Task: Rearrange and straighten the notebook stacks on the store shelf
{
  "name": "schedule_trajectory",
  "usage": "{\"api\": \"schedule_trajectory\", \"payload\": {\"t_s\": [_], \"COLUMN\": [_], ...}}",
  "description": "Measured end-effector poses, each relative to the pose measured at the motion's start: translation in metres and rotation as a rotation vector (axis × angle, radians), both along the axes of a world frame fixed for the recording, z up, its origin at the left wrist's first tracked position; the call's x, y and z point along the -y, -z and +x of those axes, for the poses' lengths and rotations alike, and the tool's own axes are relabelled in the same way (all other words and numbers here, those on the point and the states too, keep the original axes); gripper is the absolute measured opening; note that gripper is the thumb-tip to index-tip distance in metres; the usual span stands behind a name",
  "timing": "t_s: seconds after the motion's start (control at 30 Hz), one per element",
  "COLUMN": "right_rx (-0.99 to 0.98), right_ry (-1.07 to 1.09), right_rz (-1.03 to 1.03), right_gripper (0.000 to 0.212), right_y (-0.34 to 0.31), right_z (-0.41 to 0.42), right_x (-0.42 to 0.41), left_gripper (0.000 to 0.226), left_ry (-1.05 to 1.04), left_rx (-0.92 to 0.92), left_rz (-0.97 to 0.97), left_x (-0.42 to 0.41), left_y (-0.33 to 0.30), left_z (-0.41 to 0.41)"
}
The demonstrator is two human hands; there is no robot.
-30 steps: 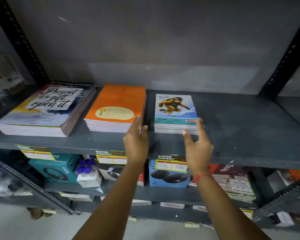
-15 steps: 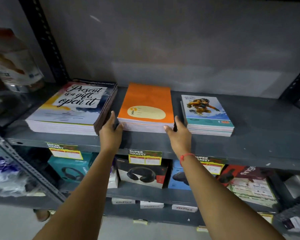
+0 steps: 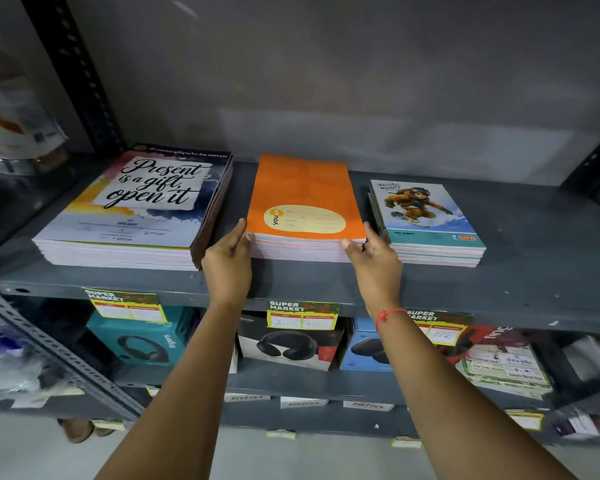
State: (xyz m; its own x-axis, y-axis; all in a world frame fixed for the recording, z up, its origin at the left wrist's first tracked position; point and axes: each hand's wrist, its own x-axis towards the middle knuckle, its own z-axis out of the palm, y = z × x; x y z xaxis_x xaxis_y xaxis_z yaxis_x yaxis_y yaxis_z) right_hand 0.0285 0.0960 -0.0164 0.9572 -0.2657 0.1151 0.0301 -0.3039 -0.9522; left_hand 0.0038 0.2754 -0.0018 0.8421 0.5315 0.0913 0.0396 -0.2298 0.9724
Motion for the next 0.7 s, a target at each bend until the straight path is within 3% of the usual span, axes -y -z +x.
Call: {"api": "schedule_trajectory", "payload": {"t_s": [0.2, 0.5, 0.7], "right_rx": [0.023, 0.008, -0.101], "right_ry": [0.013, 0.004, -0.01], "right_rz": [0.025, -0.024, -0.027], "right_gripper": [0.057, 0.059, 0.069], "right_y": [0.006, 0.011, -0.01], "right_z": [0.005, 0.006, -0.024], "right_x": [-0.001, -0.001, 0.007], "left_gripper": [0.034, 0.034, 0.04], "left_ry": [-0.053, -0.092, -0.109], "left_rx": [0.027, 0.058, -0.083], "left_rz": [-0.073, -0.019, 0.109], "left_x": [-0.001, 0.0, 0.008], "left_y": [0.004, 0.01, 0.004], "left_z": [0.007, 0.007, -0.023]}}
